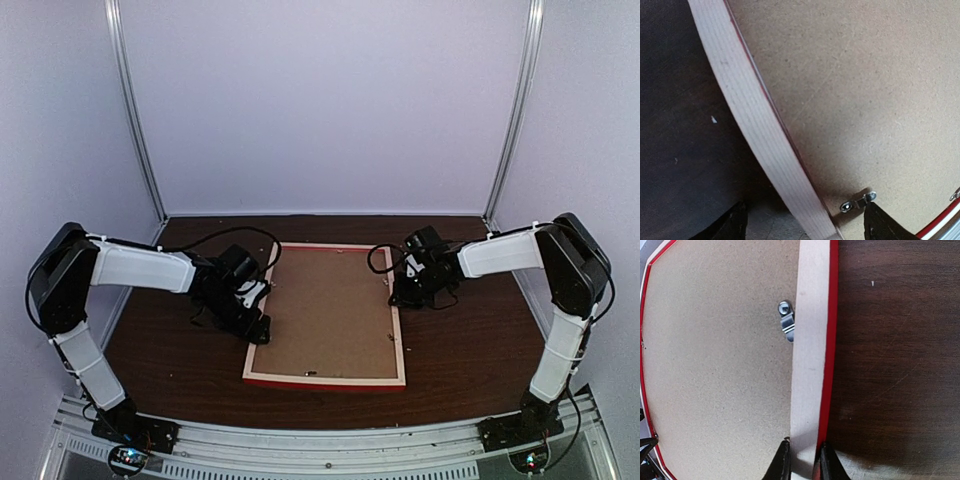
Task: Put the photo into the frame
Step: Press the fastener onto the backboard.
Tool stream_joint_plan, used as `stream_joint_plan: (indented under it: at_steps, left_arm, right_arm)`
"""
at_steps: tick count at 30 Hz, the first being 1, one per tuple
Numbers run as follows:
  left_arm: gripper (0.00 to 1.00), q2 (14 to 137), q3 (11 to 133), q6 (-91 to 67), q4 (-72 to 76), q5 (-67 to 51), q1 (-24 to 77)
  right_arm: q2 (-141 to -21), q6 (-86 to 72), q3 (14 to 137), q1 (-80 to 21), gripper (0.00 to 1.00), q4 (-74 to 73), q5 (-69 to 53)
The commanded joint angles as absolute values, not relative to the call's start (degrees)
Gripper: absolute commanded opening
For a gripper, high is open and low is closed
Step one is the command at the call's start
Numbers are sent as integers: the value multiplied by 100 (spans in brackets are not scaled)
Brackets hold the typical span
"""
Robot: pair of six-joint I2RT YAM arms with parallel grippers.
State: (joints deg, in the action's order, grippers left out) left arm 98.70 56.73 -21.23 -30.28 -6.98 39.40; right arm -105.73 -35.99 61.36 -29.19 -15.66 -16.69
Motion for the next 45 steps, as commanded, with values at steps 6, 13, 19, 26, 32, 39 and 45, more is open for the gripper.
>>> stream_joint_plan:
  at_steps: [6, 13, 19, 26, 32, 39, 45]
  left_arm:
    - [75, 10209, 5949, -2039, -3005, -447, 3999]
    - [60, 10381, 6087, -2471, -3094, -217, 3995]
    - [48, 10398, 6025, -2851, -3321, -458, 3999]
    - [43, 10111, 5765, -3023, -3656, -588, 3999]
    - [37, 10022, 5755, -3015, -3881, -539, 3999]
    - [34, 10078, 5909, -3143, -3867, -397, 3990]
    - [43, 10166, 5994, -3366, -3700, -276, 3991]
  right_arm:
    - [-10846, -3557, 5893, -2863, 0, -1626, -1780]
    - [-10881, -3539, 5902, -2861, 0, -1625, -1799]
    - [-10921, -3533, 5921, -2860, 0, -1621, -1797]
    - [-10993, -3516, 5988, -2851, 0, -1619, -1810]
    - [-11063, -3490, 6037, -2853, 0, -1632, -1834]
    - [-11106, -3513, 6038, -2856, 0, -1592, -1871]
    - [-11083, -3505, 6010, -2856, 0, -1584, -1873]
